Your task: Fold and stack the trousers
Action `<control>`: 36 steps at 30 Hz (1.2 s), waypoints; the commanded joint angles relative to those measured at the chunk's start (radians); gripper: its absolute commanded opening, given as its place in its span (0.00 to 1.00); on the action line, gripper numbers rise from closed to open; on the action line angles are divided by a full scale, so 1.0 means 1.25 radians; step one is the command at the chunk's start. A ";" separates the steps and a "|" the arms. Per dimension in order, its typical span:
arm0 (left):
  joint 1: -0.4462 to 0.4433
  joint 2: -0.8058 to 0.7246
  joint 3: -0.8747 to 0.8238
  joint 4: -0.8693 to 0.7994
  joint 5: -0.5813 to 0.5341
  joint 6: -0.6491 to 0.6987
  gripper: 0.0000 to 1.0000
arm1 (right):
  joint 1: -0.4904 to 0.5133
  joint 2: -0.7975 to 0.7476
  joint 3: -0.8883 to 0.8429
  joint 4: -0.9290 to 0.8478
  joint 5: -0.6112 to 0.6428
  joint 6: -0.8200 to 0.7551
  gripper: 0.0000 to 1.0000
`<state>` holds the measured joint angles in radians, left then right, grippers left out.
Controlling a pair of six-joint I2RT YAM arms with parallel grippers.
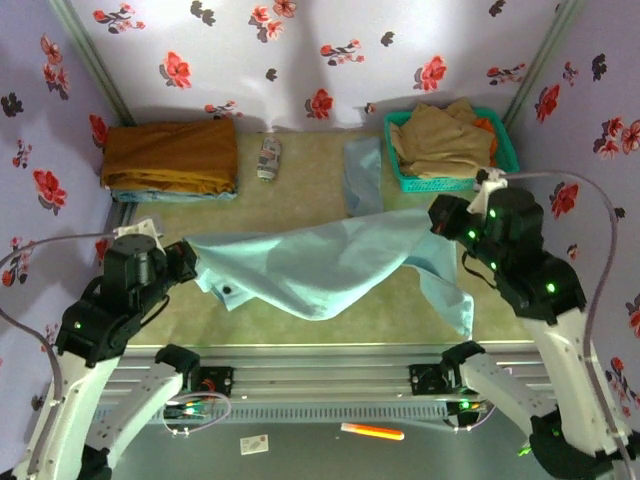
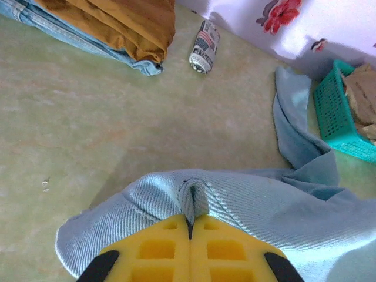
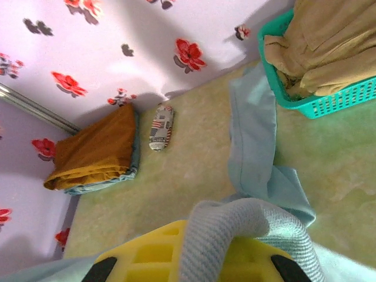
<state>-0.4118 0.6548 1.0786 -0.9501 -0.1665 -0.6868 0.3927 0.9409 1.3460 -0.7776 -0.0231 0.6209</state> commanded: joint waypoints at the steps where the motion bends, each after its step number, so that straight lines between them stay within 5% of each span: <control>1: 0.025 0.133 0.007 0.073 0.025 0.043 0.00 | -0.014 0.207 0.073 0.100 -0.035 -0.068 0.00; 6: 0.219 0.372 -0.013 0.276 0.245 0.018 0.00 | -0.069 0.656 0.365 0.094 -0.155 -0.088 0.11; 10: 0.389 0.580 -0.003 0.407 0.356 -0.049 0.00 | -0.091 0.996 0.757 -0.037 -0.164 -0.060 0.56; 13: 0.460 0.704 0.048 0.427 0.430 -0.061 0.59 | -0.087 1.054 0.862 -0.095 -0.163 -0.059 0.71; 15: 0.468 0.718 0.060 0.419 0.441 -0.063 0.99 | -0.065 0.985 0.765 -0.069 -0.115 -0.085 0.74; 17: 0.457 0.686 0.031 0.440 0.437 -0.070 0.99 | -0.041 0.859 0.560 0.019 -0.063 -0.106 0.98; 24: 0.362 0.500 -0.146 0.448 0.325 -0.051 0.99 | -0.026 0.490 -0.025 0.242 -0.015 -0.029 0.96; 30: 0.185 0.492 -0.147 0.413 0.205 0.036 0.93 | -0.024 0.365 -0.198 0.208 0.018 -0.082 0.99; 36: 0.047 0.606 -0.044 0.418 0.070 0.140 0.98 | -0.026 0.369 -0.285 0.217 0.018 -0.096 0.99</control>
<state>-0.3111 1.3640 0.9581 -0.4377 0.0467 -0.6178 0.3664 1.4048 1.0187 -0.5274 -0.0429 0.5308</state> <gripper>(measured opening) 0.974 0.992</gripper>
